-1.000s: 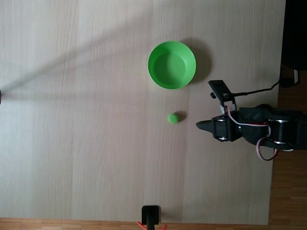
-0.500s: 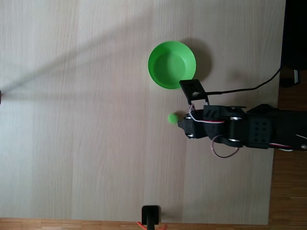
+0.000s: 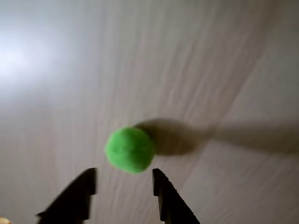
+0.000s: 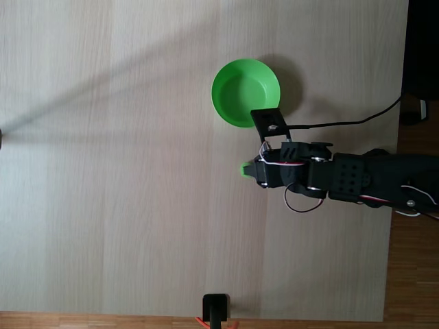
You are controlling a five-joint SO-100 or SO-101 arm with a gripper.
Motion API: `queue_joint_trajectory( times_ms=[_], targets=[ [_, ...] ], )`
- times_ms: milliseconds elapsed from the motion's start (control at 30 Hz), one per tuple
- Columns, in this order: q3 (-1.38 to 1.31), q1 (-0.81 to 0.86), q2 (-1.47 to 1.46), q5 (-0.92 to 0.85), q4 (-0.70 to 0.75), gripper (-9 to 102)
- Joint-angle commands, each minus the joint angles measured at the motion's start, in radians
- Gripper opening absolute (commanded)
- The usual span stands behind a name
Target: Grasp a green pompom and put it in the green bowl.
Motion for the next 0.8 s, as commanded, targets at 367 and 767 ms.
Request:
queue_joint_trajectory(
  times_ms=[367,767],
  targets=[
    [-0.054,0.002,-0.107,-0.064,-0.008,22],
    [-0.055,0.012,-0.130,-0.064,-0.058,22]
  ],
)
